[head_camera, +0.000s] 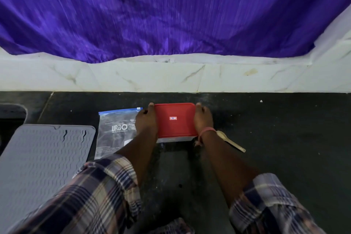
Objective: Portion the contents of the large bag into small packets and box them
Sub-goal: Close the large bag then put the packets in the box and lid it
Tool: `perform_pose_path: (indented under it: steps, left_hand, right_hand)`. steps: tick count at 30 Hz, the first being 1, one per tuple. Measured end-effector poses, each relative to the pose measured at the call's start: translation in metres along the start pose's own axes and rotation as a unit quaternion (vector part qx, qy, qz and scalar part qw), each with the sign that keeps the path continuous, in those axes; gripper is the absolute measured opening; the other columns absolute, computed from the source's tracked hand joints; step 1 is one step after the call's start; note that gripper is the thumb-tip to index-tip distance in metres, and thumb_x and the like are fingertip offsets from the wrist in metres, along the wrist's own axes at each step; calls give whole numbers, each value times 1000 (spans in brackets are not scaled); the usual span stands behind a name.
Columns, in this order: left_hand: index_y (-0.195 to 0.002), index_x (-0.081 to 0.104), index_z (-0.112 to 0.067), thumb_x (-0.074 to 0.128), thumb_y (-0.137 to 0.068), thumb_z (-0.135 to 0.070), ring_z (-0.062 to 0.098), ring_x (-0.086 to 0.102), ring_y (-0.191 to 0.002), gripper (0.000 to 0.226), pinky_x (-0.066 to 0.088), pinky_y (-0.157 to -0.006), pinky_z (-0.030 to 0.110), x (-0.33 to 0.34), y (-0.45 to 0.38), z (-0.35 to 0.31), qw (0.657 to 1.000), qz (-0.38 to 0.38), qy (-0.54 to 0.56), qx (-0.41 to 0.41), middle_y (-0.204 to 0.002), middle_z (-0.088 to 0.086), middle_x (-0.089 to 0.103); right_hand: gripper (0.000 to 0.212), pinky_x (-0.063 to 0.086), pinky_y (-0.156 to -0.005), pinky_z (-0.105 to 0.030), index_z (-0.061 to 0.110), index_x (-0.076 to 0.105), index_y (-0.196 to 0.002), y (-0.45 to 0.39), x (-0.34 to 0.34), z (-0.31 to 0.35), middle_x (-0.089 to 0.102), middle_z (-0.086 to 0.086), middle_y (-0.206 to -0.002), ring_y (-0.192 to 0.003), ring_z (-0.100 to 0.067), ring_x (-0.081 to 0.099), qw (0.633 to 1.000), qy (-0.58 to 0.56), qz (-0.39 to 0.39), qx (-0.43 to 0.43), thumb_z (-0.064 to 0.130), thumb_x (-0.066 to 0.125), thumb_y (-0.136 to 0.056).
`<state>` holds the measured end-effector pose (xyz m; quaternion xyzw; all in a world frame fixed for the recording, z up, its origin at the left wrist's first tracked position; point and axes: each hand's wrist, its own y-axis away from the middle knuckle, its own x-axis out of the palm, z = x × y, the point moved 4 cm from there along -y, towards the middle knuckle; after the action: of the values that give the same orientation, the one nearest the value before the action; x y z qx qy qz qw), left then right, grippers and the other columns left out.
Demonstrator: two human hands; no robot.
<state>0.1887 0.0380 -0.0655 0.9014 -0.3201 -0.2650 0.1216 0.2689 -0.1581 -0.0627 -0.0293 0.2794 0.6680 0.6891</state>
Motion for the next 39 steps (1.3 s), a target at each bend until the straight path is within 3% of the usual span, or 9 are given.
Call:
perform_pose_path:
  steps: [3,6,8,12,17,22,27,34,39]
  left_hand:
    - [-122,67,-6,31,-101,-63,36,59,-120,71,42,-100,40,-9,2,-5,1000,-20,-5,-10,-130,19,64]
    - [-124,66,-3,24,-103,-62,38,58,-123,75,41,-103,42,-17,4,-2,999,-34,-21,-2,-132,21,63]
    - [-122,67,-3,28,-102,-62,39,58,-121,73,42,-103,43,-23,9,5,999,-42,-15,-9,-130,21,64]
    - [-114,70,-5,41,-101,-56,36,62,-112,60,44,-94,38,-28,24,12,1000,-31,3,-1,-120,18,69]
    - [-111,69,-15,56,-91,-49,31,65,-104,41,51,-92,39,-36,39,13,999,-34,-2,24,-109,8,72]
    - [-102,67,-15,58,-84,-26,33,67,-95,23,55,-88,39,-44,49,13,999,-32,-12,21,-99,9,72]
    - [-95,73,-14,58,-88,-16,34,68,-99,16,50,-86,33,-46,55,7,997,-47,-43,37,-100,12,75]
    - [-99,78,-18,68,-87,-22,28,70,-100,16,51,-89,31,-52,50,20,997,0,-59,45,-102,4,77]
    - [-69,68,-26,61,-68,-27,32,74,-87,8,62,-82,47,-56,7,58,1000,21,-12,16,-85,5,77]
  right_hand:
    - [47,39,-84,-32,8,65,-115,3,-33,-20,65,-11,-111,-100,-28,60,995,-11,-98,12,44,37,-105]
    - [33,42,-93,-44,6,64,-108,16,-73,-60,63,-20,-117,-108,-41,57,941,265,-212,13,33,57,-91]
    - [37,37,-97,-47,9,61,-110,27,-87,-84,59,-18,-120,-113,-41,52,904,376,-202,27,34,62,-84]
    - [25,40,-97,-43,13,58,-115,44,-91,-103,60,-11,-122,-116,-34,55,859,493,-136,19,25,52,-94]
    - [15,48,-80,-42,1,61,-100,46,-76,-74,62,-23,-107,-99,-42,62,946,291,-126,-64,12,61,-90]
    - [17,49,-80,-40,-2,65,-102,61,-50,-4,60,-22,-105,-95,-40,62,966,151,-166,-127,11,56,-95]
    - [19,47,-76,-34,0,64,-106,90,-4,35,66,-20,-101,-94,-36,64,961,150,-100,-209,12,57,-94]
    - [25,52,-90,-38,1,68,-112,106,24,33,67,-18,-112,-105,-35,65,971,195,-40,-128,14,53,-96]
    - [27,53,-87,-38,3,69,-111,103,24,35,68,-16,-110,-101,-34,67,975,185,-29,-116,21,52,-99]
